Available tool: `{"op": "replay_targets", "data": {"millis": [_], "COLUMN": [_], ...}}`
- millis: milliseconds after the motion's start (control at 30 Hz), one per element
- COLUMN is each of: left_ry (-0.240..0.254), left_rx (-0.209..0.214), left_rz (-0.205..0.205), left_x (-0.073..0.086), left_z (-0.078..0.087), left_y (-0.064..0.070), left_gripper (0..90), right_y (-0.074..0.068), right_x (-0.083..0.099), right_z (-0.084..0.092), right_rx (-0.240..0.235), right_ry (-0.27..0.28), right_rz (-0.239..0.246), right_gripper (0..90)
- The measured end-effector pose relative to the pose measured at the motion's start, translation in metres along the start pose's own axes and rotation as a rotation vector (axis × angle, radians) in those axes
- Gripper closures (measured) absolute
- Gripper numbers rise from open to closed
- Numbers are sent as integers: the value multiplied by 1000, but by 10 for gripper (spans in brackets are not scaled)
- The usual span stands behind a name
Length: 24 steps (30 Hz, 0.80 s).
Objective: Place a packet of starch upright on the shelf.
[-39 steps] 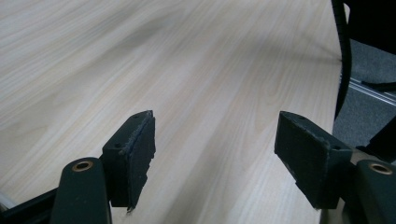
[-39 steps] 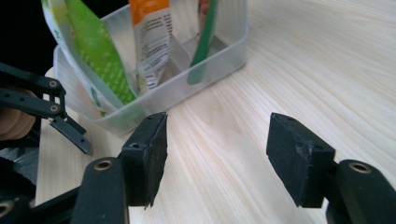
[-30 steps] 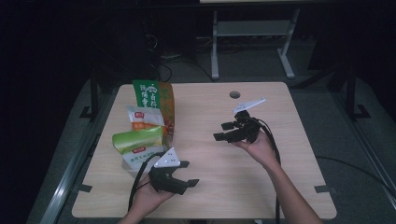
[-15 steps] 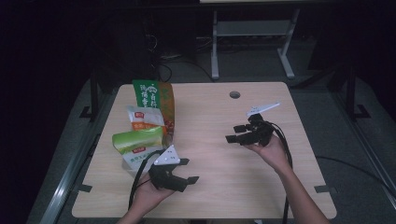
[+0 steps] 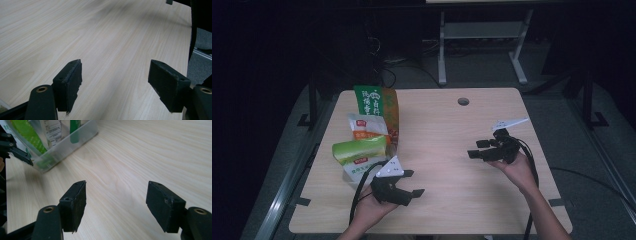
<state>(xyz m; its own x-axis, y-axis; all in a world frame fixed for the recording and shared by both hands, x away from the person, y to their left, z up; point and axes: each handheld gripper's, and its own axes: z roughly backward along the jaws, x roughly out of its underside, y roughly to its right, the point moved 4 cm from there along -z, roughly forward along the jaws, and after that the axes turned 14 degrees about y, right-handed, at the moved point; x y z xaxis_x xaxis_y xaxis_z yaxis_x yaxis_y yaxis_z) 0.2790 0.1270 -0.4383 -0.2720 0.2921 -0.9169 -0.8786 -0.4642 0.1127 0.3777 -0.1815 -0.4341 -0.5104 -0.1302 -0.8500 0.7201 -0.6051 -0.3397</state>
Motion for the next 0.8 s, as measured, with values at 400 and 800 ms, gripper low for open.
{"op": "replay_targets", "data": {"millis": [400,800], "left_ry": [2,4], "left_rx": [-6,-8], "left_rz": [6,6], "left_x": [0,2], "left_z": [2,-1], "left_y": [-1,1], "left_gripper": [263,255], "right_y": [4,7], "right_x": [20,43], "right_z": [15,31], "right_rx": [20,54], "right_ry": [-4,-10], "right_rz": [-19,-32], "right_gripper": [309,303]}}
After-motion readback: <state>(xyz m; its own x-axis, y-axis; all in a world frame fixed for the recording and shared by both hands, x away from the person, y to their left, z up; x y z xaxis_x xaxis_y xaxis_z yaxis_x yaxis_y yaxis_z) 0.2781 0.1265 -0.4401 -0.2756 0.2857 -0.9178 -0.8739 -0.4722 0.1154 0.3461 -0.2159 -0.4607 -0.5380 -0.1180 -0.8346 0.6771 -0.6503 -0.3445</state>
